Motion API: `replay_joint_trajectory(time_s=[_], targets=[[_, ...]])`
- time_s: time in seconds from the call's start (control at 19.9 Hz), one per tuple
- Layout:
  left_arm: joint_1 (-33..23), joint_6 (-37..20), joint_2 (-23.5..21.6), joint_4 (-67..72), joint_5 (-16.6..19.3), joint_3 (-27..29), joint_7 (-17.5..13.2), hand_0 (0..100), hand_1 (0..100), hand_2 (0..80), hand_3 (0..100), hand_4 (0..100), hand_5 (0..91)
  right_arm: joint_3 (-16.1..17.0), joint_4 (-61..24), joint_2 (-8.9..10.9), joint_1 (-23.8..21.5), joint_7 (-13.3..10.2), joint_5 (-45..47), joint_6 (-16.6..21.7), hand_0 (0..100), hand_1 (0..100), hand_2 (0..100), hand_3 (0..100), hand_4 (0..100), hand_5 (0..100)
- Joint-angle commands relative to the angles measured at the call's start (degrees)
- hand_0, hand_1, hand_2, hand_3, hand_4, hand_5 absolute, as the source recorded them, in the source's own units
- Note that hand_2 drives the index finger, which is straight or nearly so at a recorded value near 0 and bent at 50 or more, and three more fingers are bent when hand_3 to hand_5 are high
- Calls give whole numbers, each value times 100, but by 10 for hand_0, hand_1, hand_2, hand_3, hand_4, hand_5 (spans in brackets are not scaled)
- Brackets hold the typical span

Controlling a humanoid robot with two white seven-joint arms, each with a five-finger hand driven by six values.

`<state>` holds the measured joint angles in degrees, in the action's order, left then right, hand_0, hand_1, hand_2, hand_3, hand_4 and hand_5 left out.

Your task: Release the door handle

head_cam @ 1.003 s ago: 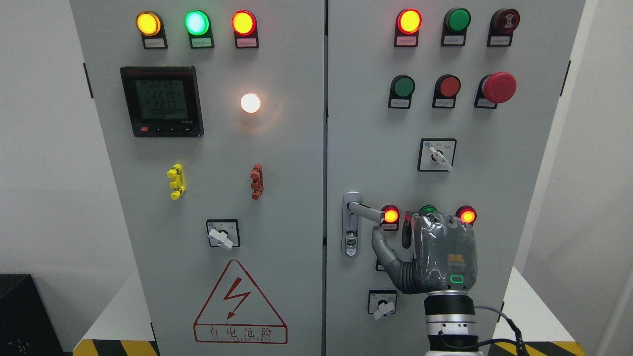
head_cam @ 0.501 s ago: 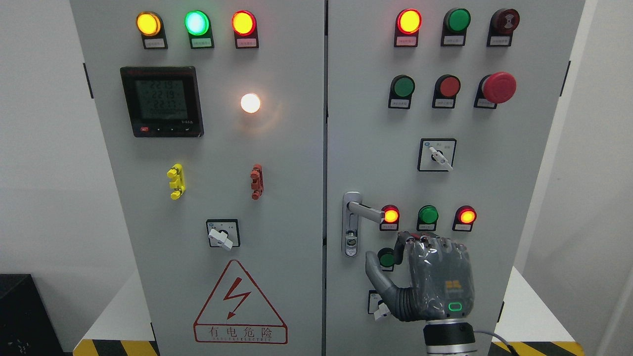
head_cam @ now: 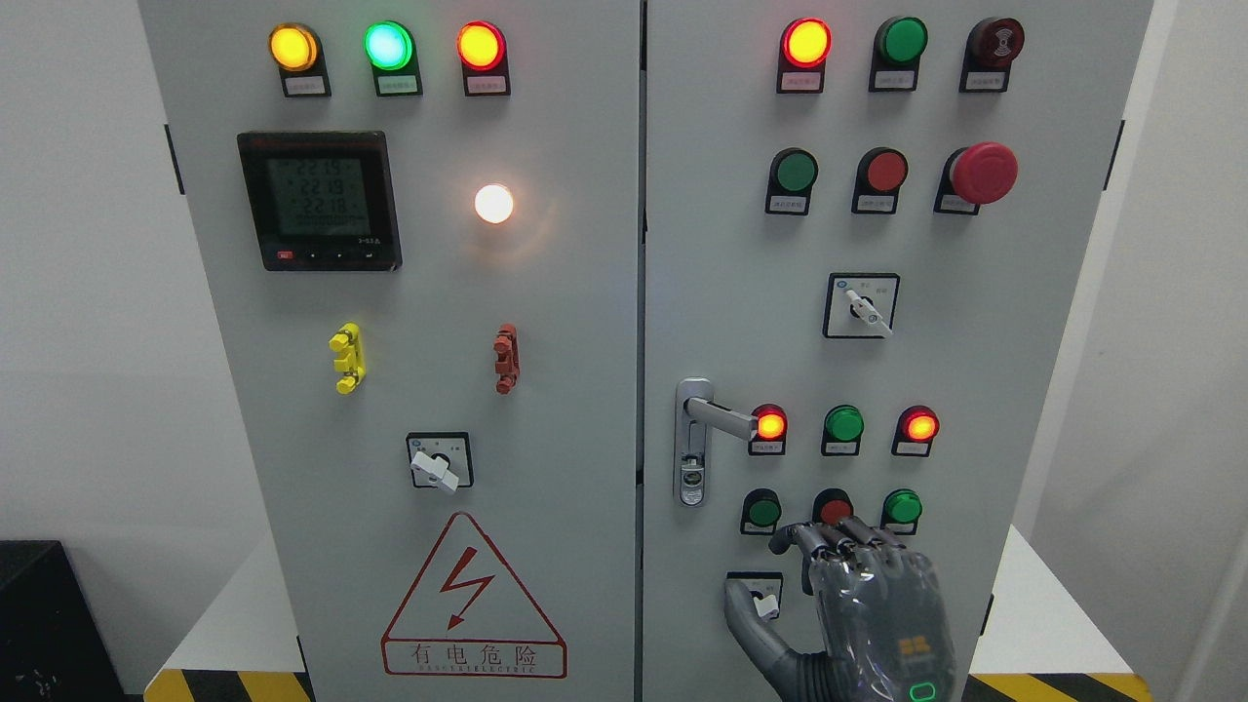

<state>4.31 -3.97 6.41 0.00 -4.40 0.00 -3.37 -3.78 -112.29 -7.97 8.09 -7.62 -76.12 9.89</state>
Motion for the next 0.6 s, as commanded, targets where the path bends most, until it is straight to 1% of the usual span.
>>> replay_joint_trajectory(time_s=[0.0,0.15,0.2,0.25,0.3,0.55], targets=[[0,1,0,-115,0,-123,3,0,0,23,89,13,0,1001,-583,5,-220,6,509,286,288,282,117,205,124,84],[0,1,0,-115,0,-123,3,0,0,22,89,12,0,1064,-742,-3,-185,-11,686,286,290,281,52,124,44,6],[0,1,0,-115,0,-123,3,0,0,23,89,12,0,1081,-751,-3,-150,-20,729,286,289,280,5,62,0,0],[0,1,0,-115,0,-123,3,0,0,23,90,12,0,1081,-751,-3,-98,-72,756,277,288,281,0,8,0,0],[0,1,0,-115,0,-123,3,0,0,24,90,13,0,1081,-751,-12,-36,-90,756,277,289,281,0,1,0,0],[0,1,0,-115,0,-123,3,0,0,23,87,12,0,1055,-751,-3,-9,-108,774,286,301,284,0,0,0,0]])
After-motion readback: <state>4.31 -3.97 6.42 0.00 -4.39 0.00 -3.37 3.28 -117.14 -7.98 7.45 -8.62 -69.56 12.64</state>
